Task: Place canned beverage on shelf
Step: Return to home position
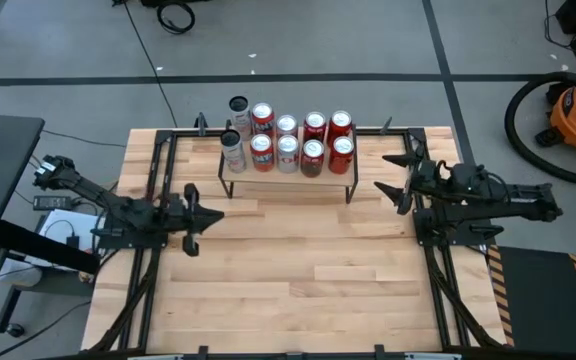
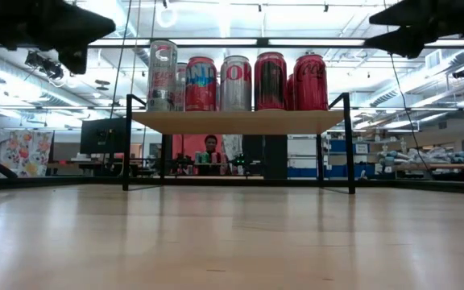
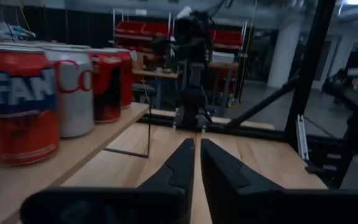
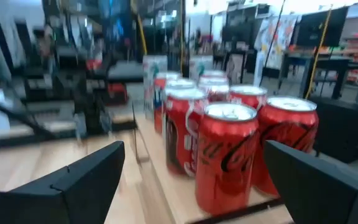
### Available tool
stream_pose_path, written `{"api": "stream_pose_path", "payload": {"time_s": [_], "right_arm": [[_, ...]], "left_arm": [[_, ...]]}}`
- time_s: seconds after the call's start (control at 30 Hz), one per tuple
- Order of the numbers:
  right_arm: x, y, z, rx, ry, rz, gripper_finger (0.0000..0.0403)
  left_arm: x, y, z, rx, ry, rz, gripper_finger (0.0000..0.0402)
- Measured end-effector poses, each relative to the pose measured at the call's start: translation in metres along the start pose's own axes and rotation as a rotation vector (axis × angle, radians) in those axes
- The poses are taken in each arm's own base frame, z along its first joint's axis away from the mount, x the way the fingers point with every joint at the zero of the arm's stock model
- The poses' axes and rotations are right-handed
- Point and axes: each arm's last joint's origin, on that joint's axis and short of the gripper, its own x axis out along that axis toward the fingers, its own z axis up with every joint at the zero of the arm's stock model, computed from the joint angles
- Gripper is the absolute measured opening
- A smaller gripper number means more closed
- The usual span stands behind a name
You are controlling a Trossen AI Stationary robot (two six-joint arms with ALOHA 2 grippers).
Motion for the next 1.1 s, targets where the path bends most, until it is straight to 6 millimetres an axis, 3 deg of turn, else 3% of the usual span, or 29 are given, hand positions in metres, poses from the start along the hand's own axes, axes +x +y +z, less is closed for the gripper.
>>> {"api": "stream_pose_path", "payload": {"time_s": [0.23,0.4,0.6,0.8,1.1], "right_arm": [[0.000,-0.001,-0.008,0.126,-0.176,-0.030,0.0394],[0.006,0.001,-0.029,0.133,-0.183,-0.081,0.0394],[0.007,0.004,-0.044,0.143,-0.189,-0.005,0.0394],[0.005,0.003,-0.060,0.209,-0.224,-0.002,0.0391],[0.003,0.000,-0.068,0.307,-0.324,-0.099,0.0392]], "left_arm": [[-0.013,0.014,-0.011,-0.014,-0.012,-0.021,0.0017],[-0.012,0.022,-0.016,-0.025,-0.012,-0.072,0.0016],[-0.007,0.033,-0.024,-0.091,0.075,-0.132,0.0016],[-0.008,0.039,-0.031,-0.133,0.049,-0.244,0.0016],[-0.007,0.043,-0.025,-0.145,-0.005,-0.247,0.0016]]}}
